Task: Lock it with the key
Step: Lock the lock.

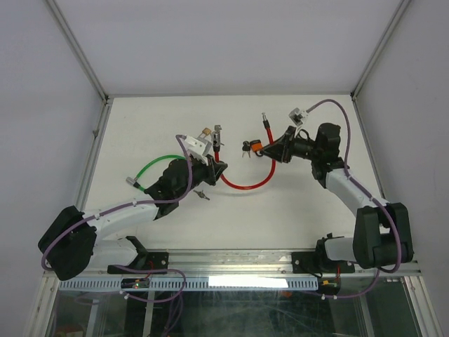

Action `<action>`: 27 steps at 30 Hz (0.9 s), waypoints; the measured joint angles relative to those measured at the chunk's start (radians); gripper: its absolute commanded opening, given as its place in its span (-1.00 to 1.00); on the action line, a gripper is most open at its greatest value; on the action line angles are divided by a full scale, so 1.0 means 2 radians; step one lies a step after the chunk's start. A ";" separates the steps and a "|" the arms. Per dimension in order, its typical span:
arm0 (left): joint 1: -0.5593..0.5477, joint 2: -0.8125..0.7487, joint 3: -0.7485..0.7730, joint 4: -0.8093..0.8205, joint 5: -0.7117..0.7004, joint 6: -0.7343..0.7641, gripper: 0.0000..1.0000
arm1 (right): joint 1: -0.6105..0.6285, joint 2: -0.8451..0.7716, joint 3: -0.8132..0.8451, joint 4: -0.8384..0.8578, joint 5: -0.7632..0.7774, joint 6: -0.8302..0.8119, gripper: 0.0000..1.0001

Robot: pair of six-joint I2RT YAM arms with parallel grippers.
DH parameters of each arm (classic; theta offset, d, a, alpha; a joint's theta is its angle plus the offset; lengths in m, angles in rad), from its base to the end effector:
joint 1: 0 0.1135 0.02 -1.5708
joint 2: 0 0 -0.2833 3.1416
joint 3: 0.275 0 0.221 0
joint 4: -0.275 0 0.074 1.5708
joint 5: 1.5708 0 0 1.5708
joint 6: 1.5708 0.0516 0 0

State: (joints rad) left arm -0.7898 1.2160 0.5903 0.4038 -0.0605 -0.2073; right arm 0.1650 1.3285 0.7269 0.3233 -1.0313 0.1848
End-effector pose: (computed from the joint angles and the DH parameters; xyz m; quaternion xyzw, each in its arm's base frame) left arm 0.1793 -0.1765 0.2756 0.2061 0.7532 -0.2777 0.5595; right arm 0.2472 0.0860 0.2900 -0.2900 0.6974 0.4788 0.4474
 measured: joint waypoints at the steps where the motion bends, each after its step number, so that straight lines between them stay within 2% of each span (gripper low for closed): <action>1: 0.001 0.002 -0.007 0.016 0.002 -0.019 -1.00 | -0.002 -0.005 0.000 0.023 0.003 0.019 -0.66; 4: 0.010 0.004 -0.029 0.060 0.008 -0.066 -1.00 | -0.012 -0.014 0.000 0.109 0.008 0.095 -1.00; 8: 0.019 0.006 -0.051 0.117 0.013 -0.120 -1.00 | -0.024 -0.009 0.001 0.178 0.010 0.169 -1.00; 12: 0.019 0.006 -0.052 0.144 0.019 -0.141 -1.00 | -0.023 -0.009 0.002 0.180 0.009 0.177 -1.00; 14: 0.019 0.006 -0.051 0.145 0.021 -0.135 -1.00 | -0.018 -0.017 0.009 0.142 0.009 0.152 -1.00; 16: 0.019 0.006 -0.044 0.135 0.024 -0.110 -1.00 | 0.000 -0.033 0.029 0.069 0.011 0.101 -1.00; 23: 0.020 0.006 0.026 0.056 0.031 0.061 -1.00 | 0.085 -0.072 0.103 -0.146 -0.005 -0.065 -1.00; 27: 0.023 0.018 0.063 0.021 0.029 0.141 -1.00 | 0.108 -0.062 0.108 -0.223 -0.004 -0.120 -1.00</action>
State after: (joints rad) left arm -0.7441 1.2510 0.7166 0.4450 -0.0021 0.0738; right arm 0.3813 1.2053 0.9424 -0.1230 -1.0386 -0.0559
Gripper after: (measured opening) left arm 0.143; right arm 0.156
